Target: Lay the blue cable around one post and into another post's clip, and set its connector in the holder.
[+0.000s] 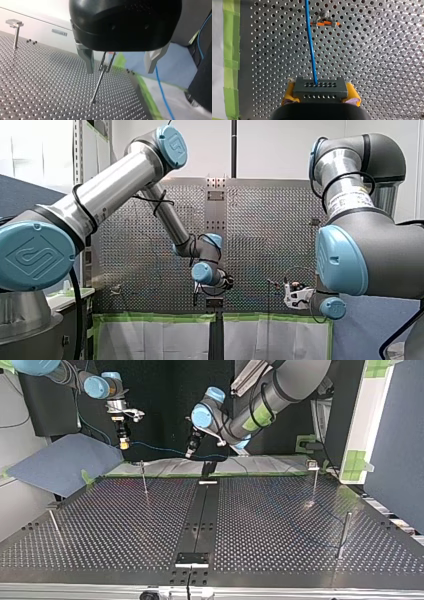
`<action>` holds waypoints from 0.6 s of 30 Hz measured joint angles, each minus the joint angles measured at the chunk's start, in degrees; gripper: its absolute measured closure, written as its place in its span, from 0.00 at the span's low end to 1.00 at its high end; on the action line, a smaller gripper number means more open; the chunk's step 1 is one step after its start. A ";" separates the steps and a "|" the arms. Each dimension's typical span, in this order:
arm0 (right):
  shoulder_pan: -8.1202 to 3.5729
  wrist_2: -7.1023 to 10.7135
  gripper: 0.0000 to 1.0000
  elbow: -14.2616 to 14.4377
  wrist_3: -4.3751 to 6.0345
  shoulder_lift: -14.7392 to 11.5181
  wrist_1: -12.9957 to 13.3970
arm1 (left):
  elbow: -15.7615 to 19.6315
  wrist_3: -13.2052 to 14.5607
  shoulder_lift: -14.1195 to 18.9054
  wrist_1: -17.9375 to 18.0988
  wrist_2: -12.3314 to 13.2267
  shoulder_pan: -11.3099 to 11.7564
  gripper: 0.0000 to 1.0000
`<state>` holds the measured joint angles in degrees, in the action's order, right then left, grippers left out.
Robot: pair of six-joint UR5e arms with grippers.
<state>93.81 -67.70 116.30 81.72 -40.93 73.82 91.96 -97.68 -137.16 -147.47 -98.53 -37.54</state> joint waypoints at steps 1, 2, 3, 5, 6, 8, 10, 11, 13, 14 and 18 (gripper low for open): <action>0.00 0.01 1.00 0.00 0.14 0.00 0.03 | -0.55 0.44 -0.54 0.56 -0.50 -0.07 0.00; 0.01 0.01 1.00 0.01 0.30 0.00 0.09 | -0.95 0.81 -0.96 0.95 -0.90 -0.13 0.00; 0.00 0.01 1.00 0.01 0.50 0.00 0.15 | -1.36 1.20 -1.37 1.35 -1.30 -0.19 0.00; 0.00 0.02 1.00 -0.04 0.72 0.00 0.20 | -2.28 2.05 -2.27 2.29 -2.18 -0.32 0.00; -0.01 0.01 1.00 -0.08 0.83 0.00 0.16 | -2.67 2.45 -2.67 2.66 -2.58 -0.36 0.00; -0.02 -0.02 1.00 -0.15 0.96 0.00 0.09 | -3.51 3.34 -3.58 3.58 -3.37 -0.47 0.00; -0.02 -0.04 1.00 -0.20 1.04 0.00 0.05 | -3.89 4.05 -4.58 4.57 -3.86 -0.58 0.00; -0.02 -0.07 1.00 -0.21 1.06 0.00 0.04 | -3.83 4.25 -5.02 5.01 -4.00 -0.60 0.00; -0.02 -0.11 1.00 -0.21 1.08 0.00 0.03 | -3.31 4.34 -6.12 6.12 -4.18 -0.49 0.00; -0.01 -0.12 1.00 -0.23 1.08 0.00 0.04 | -2.96 4.25 -6.60 6.59 -4.23 -0.45 0.00; -0.02 -0.18 1.00 -0.36 1.47 0.00 0.23 | -1.40 3.91 -8.70 8.69 -4.31 -0.42 0.00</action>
<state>93.79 -67.88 115.94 83.19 -40.93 74.06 90.56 -93.77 -145.87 -138.78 -102.84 -37.96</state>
